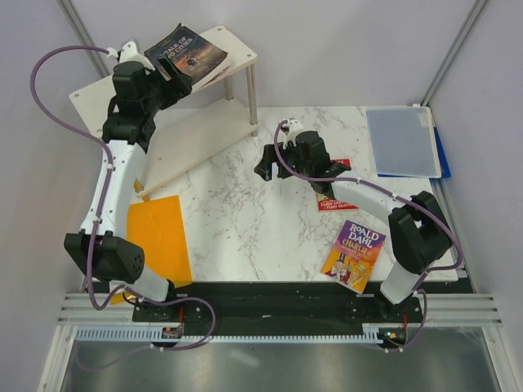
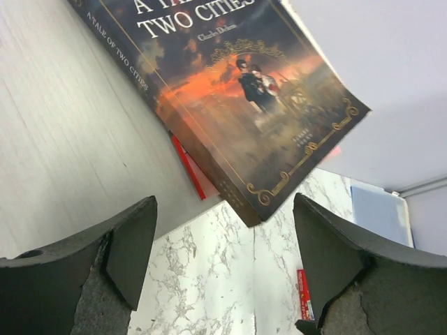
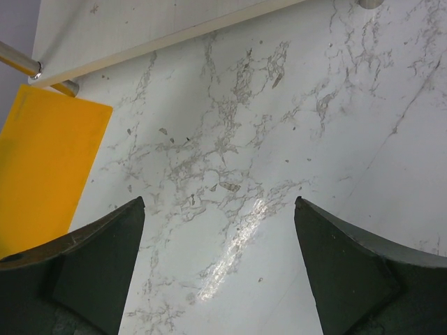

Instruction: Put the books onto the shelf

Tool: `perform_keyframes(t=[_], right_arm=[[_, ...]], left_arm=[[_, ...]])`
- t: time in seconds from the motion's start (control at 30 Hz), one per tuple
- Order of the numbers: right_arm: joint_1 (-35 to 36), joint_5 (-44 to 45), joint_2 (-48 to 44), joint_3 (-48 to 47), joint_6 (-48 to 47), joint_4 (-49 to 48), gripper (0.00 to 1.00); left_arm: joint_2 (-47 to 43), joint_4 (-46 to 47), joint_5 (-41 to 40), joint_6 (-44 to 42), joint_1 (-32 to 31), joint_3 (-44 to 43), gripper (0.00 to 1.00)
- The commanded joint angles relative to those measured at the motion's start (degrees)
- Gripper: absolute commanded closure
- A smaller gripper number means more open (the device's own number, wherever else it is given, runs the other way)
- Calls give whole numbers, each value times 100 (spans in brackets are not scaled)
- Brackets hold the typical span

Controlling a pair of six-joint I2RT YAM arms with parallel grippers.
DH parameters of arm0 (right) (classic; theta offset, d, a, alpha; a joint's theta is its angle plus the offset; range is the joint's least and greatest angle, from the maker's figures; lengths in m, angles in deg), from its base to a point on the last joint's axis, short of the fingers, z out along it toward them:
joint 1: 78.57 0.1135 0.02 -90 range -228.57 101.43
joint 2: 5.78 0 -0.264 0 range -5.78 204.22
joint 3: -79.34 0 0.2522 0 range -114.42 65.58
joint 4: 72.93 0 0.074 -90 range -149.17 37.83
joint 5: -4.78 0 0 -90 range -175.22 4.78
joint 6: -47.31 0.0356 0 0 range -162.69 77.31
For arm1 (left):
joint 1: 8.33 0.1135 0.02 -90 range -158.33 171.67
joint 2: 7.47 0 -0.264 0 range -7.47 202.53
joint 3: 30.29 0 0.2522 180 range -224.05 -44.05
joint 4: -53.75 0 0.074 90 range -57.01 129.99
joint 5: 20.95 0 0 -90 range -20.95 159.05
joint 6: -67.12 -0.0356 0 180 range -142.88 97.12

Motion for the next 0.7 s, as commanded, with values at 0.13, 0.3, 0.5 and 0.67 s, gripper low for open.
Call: perform_keyframes(t=[0.13, 0.3, 0.5, 0.67], right_arm=[[-174, 52, 2, -57, 12, -299, 2], [-306, -44, 20, -478, -15, -255, 2], [-315, -176, 55, -225, 108, -325, 2], [-315, -98, -76, 65, 108, -334, 2]], left_arm=[[-880, 653, 199, -388, 29, 261, 16], [-820, 513, 576, -537, -14, 9, 30], [163, -497, -272, -1503, -786, -1449, 43], [850, -1218, -1153, -2013, -1157, -2365, 35]])
